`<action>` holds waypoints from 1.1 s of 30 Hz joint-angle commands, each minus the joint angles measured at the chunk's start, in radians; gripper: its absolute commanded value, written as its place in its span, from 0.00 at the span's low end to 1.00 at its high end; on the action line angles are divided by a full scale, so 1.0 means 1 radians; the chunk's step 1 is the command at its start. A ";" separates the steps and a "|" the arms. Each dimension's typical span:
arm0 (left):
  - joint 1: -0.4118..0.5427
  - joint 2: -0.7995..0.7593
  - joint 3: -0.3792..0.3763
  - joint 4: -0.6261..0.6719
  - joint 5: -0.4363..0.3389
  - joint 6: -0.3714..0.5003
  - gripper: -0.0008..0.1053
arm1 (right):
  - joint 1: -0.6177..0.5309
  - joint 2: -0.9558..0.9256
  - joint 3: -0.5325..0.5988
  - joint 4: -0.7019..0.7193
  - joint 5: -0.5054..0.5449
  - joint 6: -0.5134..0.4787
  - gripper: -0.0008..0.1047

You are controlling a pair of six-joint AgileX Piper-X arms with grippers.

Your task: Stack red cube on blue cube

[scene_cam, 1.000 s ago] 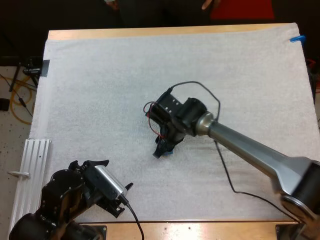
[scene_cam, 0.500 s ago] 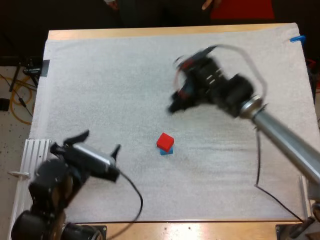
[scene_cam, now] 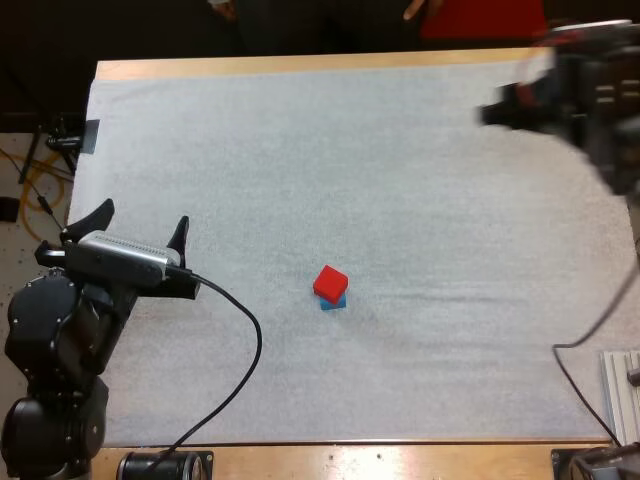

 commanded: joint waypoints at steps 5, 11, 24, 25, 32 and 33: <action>0.000 -0.003 -0.004 -0.005 -0.003 -0.011 0.73 | -0.181 -0.150 0.062 0.017 -0.023 -0.037 0.47; 0.000 -0.006 -0.004 -0.005 -0.003 -0.015 0.73 | -0.341 -0.386 0.254 0.005 -0.088 -0.062 0.47; -0.002 -0.290 0.045 -0.002 0.000 -0.037 0.73 | -0.173 -0.952 0.619 0.009 -0.078 -0.054 0.47; -0.002 -0.339 0.064 0.005 0.008 -0.054 0.73 | -0.163 -1.008 0.645 0.009 -0.076 -0.038 0.47; -0.002 -0.552 0.143 0.131 0.021 -0.116 0.73 | -0.149 -1.281 0.784 0.016 -0.064 -0.013 0.47; -0.002 -0.583 0.148 0.160 0.021 -0.116 0.73 | -0.149 -1.330 0.804 0.018 -0.064 -0.006 0.47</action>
